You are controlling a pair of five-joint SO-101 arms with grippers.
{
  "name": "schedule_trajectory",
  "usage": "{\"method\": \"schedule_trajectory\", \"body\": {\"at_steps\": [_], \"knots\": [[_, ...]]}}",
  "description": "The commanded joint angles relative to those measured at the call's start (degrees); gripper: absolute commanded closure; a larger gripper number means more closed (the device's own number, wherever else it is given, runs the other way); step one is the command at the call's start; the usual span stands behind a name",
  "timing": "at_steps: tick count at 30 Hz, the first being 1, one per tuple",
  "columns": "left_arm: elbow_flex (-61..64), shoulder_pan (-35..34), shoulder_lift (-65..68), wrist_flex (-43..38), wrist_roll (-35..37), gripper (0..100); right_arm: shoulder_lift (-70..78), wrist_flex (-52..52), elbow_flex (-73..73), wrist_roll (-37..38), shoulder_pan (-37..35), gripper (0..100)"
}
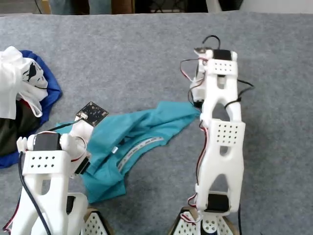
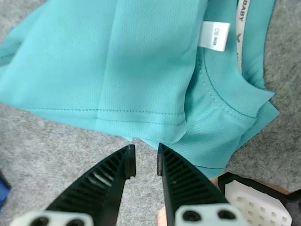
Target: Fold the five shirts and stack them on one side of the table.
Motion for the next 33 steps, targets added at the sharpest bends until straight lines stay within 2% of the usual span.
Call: {"method": "schedule_trajectory", "body": {"at_steps": [1,8,15,19,26,33], "knots": [[-3.2,-0.4,-0.7,1.9,0.1,89,-10.3,0.7,-1.4,-0.3,-1.4,98.5],[-5.3,0.0,-1.0,3.5,0.0,89,-23.6,-0.7,-5.9,-1.0,2.7,98.5],[-5.5,0.8,-0.5,3.2,-0.4,89,-20.1,-6.2,-0.2,-2.0,10.9,98.5],[-5.1,8.2,-0.5,3.2,0.6,84,-13.7,-11.1,3.1,-1.9,13.0,98.5],[-5.6,22.1,-0.4,-3.3,6.9,84,-1.6,-16.5,3.5,-2.0,13.1,98.5],[-6.8,24.6,-0.4,-5.7,6.9,84,1.5,-17.4,0.2,-2.0,13.2,98.5]]}}
